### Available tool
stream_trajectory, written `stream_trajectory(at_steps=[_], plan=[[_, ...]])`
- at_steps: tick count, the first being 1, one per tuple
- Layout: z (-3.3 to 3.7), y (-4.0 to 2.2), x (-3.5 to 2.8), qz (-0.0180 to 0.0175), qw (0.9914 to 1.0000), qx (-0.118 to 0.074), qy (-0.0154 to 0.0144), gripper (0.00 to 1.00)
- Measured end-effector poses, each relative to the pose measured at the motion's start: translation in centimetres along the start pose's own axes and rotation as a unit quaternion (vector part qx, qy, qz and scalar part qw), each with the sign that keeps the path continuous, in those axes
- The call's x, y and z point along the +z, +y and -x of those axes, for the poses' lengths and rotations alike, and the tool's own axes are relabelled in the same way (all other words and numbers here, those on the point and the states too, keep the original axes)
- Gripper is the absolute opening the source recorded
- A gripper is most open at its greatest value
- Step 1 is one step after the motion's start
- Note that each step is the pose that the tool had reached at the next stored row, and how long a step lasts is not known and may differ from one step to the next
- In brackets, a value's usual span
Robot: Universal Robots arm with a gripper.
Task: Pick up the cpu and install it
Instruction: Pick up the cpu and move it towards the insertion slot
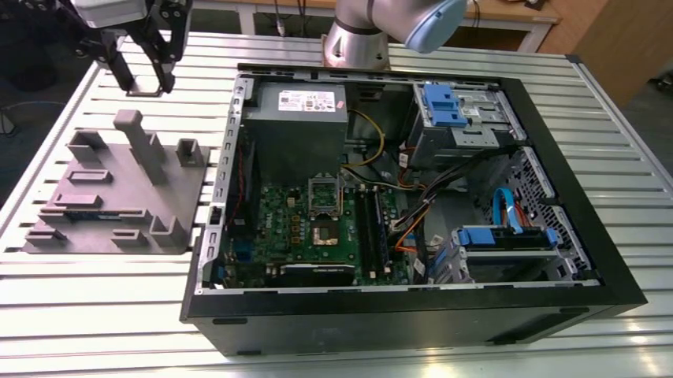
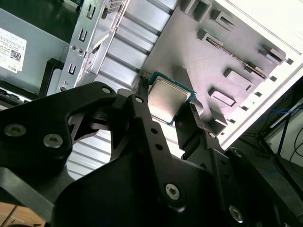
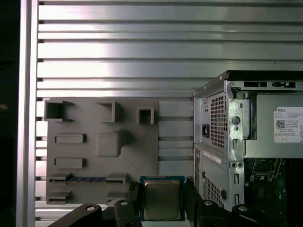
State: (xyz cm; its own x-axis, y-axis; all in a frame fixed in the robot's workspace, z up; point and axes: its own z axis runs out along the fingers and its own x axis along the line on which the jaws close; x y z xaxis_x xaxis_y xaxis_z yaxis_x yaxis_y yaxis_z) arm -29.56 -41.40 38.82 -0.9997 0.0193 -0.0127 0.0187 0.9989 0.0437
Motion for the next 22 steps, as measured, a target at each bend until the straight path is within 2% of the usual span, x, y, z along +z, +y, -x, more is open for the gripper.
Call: stream_trajectory(at_steps=[5, 12, 22], plan=[[0.36, -0.03, 0.02, -0.0003, 0.99998, 0.006, -0.0002, 0.47], [1.36, -0.02, 0.06, -0.0004, 0.99994, 0.011, -0.0005, 0.47], [2.42, 0.00, 0.09, -0.0009, 0.99991, 0.013, -0.0006, 0.47]])
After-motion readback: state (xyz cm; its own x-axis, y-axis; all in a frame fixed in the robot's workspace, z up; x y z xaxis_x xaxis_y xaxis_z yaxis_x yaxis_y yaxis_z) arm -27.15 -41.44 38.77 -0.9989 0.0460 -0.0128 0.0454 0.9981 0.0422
